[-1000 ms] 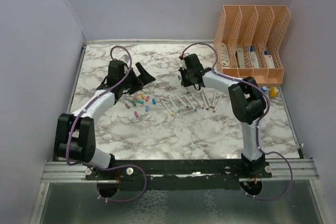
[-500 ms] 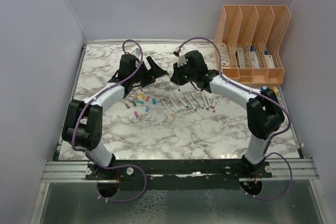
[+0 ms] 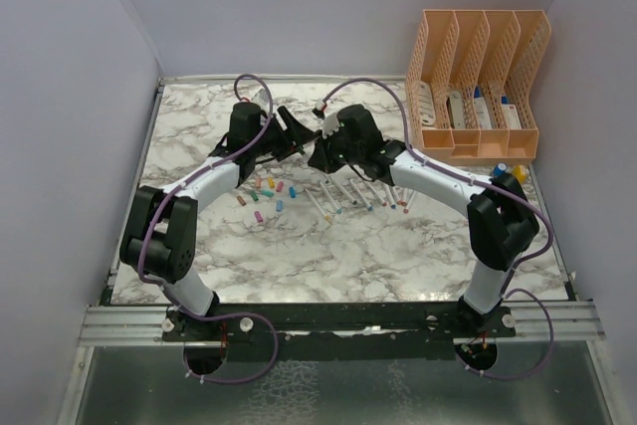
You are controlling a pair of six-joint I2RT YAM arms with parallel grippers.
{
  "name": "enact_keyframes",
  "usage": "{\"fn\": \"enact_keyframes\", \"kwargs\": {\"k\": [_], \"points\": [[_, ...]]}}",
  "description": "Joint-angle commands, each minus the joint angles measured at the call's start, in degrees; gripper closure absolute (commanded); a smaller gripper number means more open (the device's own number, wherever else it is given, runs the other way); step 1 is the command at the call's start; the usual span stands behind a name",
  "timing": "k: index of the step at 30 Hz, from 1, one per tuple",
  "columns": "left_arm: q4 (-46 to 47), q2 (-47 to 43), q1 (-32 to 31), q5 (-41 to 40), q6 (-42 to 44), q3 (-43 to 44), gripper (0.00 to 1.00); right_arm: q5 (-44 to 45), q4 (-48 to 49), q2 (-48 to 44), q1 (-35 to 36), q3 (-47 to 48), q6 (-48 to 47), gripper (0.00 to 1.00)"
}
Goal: Open the pen caps
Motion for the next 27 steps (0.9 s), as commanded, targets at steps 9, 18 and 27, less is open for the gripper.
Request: {"fn": "enact_keyframes", "kwargs": {"k": [9, 18, 27], "points": [[3.0, -1.1, -0.4, 1.8, -0.8, -0.6, 0.65, -1.1, 4.1, -3.0, 0.8, -0.3, 1.0, 0.99], [3.1, -1.2, -0.4, 2.1, -0.9, -0.6, 0.89, -0.5, 5.3, -4.1, 0.9, -1.1, 1.5, 0.99], [3.3, -1.8, -0.4, 1.9, -1.2, -0.1, 1.00, -0.8, 4.0, -3.3, 0.9, -0.2, 1.6, 0.63]]}}
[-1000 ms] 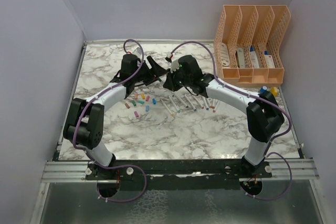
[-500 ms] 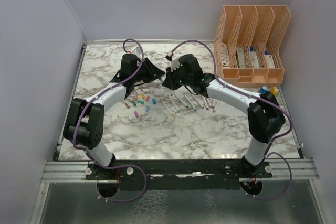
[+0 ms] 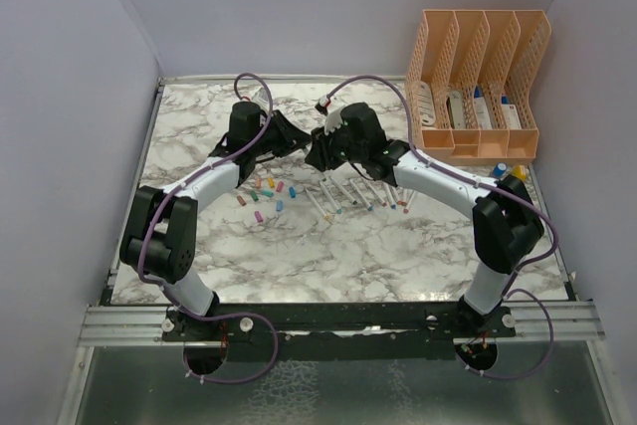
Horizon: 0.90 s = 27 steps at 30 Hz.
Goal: Open the pen caps
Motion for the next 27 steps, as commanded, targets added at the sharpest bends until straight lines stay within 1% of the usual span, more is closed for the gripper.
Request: {"fn": "enact_keyframes", "kwargs": {"k": [1, 2, 3, 6, 12, 17, 20, 25, 27], "points": [[1.3, -1.9, -0.4, 0.8, 0.0, 0.3, 1.00, -0.8, 1.5, -1.6, 0.4, 0.6, 0.0, 0.57], [1.3, -2.0, -0.5, 0.8, 0.0, 0.5, 1.00, -0.8, 1.5, -1.4, 0.4, 0.5, 0.1, 0.52], [1.3, -2.2, -0.5, 0.8, -0.1, 0.8, 1.00, -0.8, 1.5, -1.3, 0.4, 0.6, 0.1, 0.50], [1.3, -2.5, -0.5, 0.8, -0.3, 1.6, 1.00, -1.1, 1.3, -0.8, 0.4, 0.9, 0.2, 0.46], [1.3, -2.6, -1.1, 1.0, -0.5, 2.6, 1.00, -1.8, 0.6, 0.6, 0.4, 2.1, 0.4, 0.46], [1.3, -2.7, -1.7, 0.8, -0.6, 3.0, 1.00, -2.6, 0.3, 1.5, 0.4, 2.9, 0.6, 0.54], [1.3, -2.6, -2.0, 0.8, -0.6, 3.3, 1.00, -2.8, 0.4, 1.8, 0.4, 3.2, 0.7, 0.60], [1.4, -2.5, -2.5, 0.8, -0.7, 3.7, 1.00, -3.0, 0.0, 2.3, 0.4, 3.9, 0.7, 0.75], [1.4, -2.4, -2.7, 0.7, -0.7, 3.9, 1.00, -2.9, 0.0, 2.3, 0.4, 4.0, 0.7, 0.83]]}}
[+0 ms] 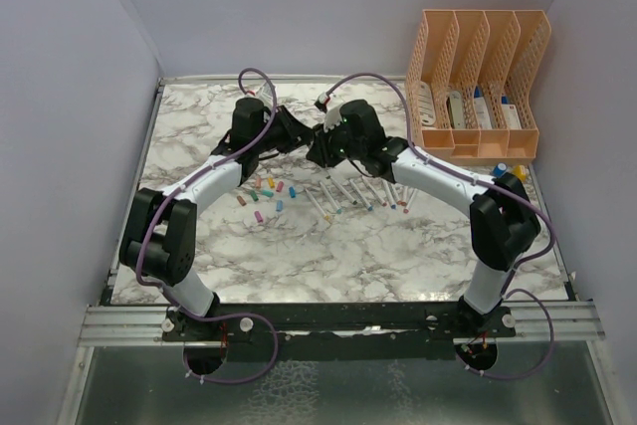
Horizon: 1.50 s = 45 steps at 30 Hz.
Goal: Open the pen caps
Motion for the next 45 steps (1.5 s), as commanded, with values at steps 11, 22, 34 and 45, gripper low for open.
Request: {"fn": "enact_keyframes", "kwargs": {"k": [11, 22, 34, 45], "points": [[-1.1, 0.4, 0.2, -2.0, 1.6, 6.3, 1.00, -0.2, -0.4, -3.1, 0.6, -4.3, 1.0, 0.99], [-5.1, 7.0, 4.1, -4.1, 5.2, 12.9, 1.00, 1.3, -1.6, -14.9, 0.6, -19.9, 3.9, 0.99], [-12.3, 2.6, 7.5, -5.3, 10.6, 4.3, 1.00, 10.4, -4.9, -14.1, 0.6, -19.2, 2.7, 0.99], [-23.8, -6.7, 7.9, -11.7, 19.0, -5.8, 1.00, 17.7, -6.5, -8.4, 0.3, -12.8, 0.4, 0.99]]}}
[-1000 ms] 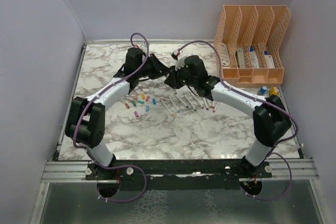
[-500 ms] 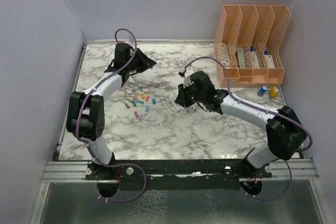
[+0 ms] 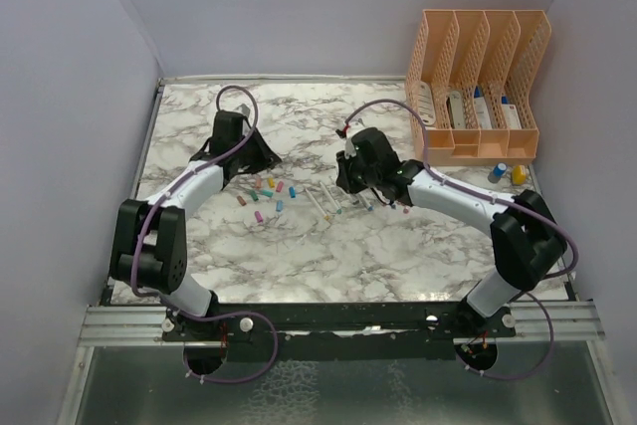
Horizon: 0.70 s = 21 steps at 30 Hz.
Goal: Open the pen caps
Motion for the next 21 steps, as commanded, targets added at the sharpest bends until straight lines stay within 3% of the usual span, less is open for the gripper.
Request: {"fn": "enact_keyframes", "kwargs": {"k": [1, 14, 21], "points": [[-5.2, -5.1, 0.1, -4.3, 5.0, -3.6, 1.00, 4.6, -0.7, 2.4, -0.2, 3.7, -1.6, 0.99], [-5.7, -7.5, 0.1, -3.9, 6.0, -11.7, 1.00, 5.8, -1.4, 9.5, -0.9, 8.5, -3.9, 0.99], [-6.3, -7.1, 0.1, -4.1, 6.7, -12.9, 0.89, 4.7, -0.9, 12.3, -0.9, 9.2, -5.7, 0.99]]}}
